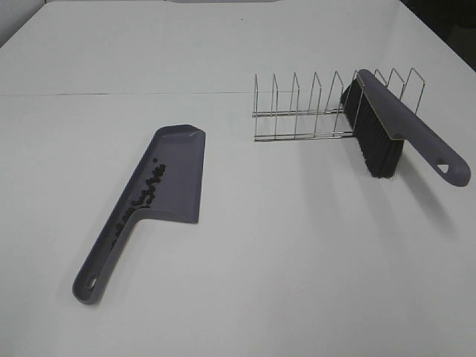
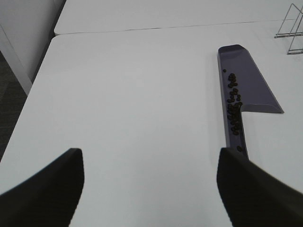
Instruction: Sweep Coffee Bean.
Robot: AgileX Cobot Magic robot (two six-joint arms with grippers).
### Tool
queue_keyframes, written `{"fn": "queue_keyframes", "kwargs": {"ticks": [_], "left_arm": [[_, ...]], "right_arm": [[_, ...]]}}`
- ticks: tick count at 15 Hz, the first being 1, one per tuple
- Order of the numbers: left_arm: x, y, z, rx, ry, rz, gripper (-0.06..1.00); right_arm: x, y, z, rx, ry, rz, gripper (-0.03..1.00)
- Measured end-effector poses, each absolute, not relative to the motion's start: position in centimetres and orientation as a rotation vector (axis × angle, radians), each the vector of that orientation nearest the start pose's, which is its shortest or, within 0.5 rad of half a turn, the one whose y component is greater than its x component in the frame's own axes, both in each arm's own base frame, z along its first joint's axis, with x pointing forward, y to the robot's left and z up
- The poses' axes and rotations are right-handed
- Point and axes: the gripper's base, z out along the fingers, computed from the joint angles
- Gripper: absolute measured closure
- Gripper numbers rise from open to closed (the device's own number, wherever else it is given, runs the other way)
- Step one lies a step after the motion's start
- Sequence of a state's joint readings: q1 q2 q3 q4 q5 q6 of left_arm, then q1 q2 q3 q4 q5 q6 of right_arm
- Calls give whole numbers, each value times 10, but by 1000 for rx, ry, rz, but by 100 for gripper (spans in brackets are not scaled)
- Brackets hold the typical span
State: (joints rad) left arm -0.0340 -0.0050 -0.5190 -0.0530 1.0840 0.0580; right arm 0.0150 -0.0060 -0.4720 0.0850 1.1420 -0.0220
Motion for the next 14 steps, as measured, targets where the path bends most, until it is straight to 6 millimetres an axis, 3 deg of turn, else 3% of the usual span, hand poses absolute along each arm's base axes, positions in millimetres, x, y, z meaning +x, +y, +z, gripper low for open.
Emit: {"fn": "queue_keyframes", "kwargs": {"ticks": [14], "left_arm": [[-9, -4, 281, 45, 2039, -13, 25]], "right_arm": [[-3, 3, 260, -3, 2139, 64, 38]]}}
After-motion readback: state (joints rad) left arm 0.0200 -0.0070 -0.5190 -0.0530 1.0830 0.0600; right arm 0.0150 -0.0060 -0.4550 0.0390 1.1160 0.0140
